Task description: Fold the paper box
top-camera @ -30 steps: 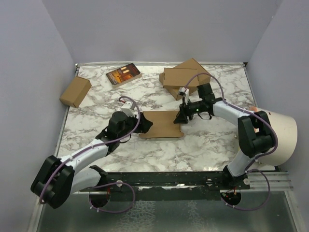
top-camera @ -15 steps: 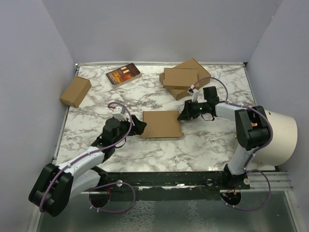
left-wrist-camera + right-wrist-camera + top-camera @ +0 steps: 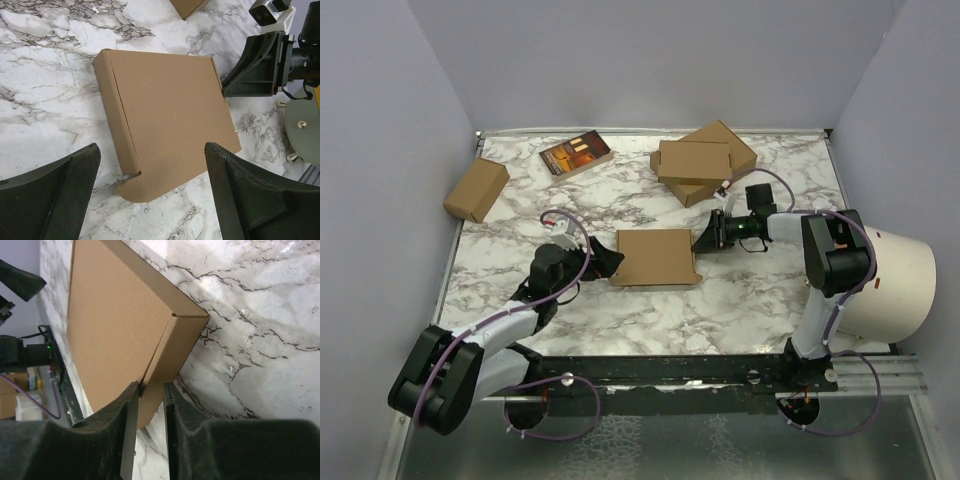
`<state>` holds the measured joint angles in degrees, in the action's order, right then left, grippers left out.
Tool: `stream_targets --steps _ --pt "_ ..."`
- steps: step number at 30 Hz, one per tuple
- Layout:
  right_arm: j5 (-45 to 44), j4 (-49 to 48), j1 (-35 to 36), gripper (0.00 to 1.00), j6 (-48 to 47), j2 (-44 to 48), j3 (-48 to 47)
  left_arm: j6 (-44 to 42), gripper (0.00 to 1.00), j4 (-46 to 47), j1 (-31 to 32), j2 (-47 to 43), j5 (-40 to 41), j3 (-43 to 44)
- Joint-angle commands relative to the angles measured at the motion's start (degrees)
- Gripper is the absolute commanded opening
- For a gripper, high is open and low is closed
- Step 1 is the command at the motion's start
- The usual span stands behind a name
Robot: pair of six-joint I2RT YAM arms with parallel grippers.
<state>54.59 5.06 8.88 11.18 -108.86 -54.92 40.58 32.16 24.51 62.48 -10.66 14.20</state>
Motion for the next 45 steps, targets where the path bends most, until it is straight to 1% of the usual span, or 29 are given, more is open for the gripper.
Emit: stream_targets --steps 1,3,8,14,18,24,28,36,37,39,41,45 --pt "2.4 0.0 -1.8 0.24 0.4 -3.0 -0.4 2.2 0.88 4.9 -1.1 1.2 -3.2 -1.0" --pt "3.4 0.3 -2.4 0.21 0.5 -3.8 -0.7 2.7 0.88 5.6 -1.7 1.5 -3.6 -1.3" --pt "4.8 0.9 -3.6 0.17 0.4 -5.8 -1.0 6.1 0.90 8.0 -2.6 4.0 -4.8 -1.8" --pt "4.8 1.7 -4.1 0.17 -0.1 -6.7 -1.4 10.6 0.90 15.3 -2.7 11.6 -7.5 -1.0" --pt "4.7 1.9 -4.3 0.16 -0.3 -6.9 -1.4 11.7 0.90 17.8 -3.0 15.7 -8.6 0.9" --pt "4.8 2.5 -4.6 0.16 -0.5 -7.5 -1.7 11.7 0.90 18.4 -3.7 19.2 -9.0 3.0" --pt "5.0 2.9 -4.7 0.16 -0.8 -7.9 -1.9 14.1 0.88 23.4 -4.0 23.2 -10.7 2.7" --pt "5.0 3.3 -4.7 0.16 -1.2 -8.3 -2.1 20.0 0.76 32.3 -4.0 29.7 -12.8 2.8" --pt "5.0 3.3 -4.7 0.16 -1.3 -8.4 -2.1 20.5 0.73 33.0 -4.0 30.4 -13.0 3.0" --pt "5.0 3.4 -4.7 0.16 -1.4 -8.4 -2.1 21.9 0.63 34.8 -3.9 31.9 -13.3 3.1" --pt "4.9 3.4 -4.7 0.16 -1.5 -8.4 -2.1 23.7 0.56 37.7 -3.9 33.6 -13.4 2.9" --pt "4.9 3.4 -4.7 0.16 -1.8 -8.3 -2.1 26.7 0.52 42.2 -3.8 36.8 -13.4 2.1"
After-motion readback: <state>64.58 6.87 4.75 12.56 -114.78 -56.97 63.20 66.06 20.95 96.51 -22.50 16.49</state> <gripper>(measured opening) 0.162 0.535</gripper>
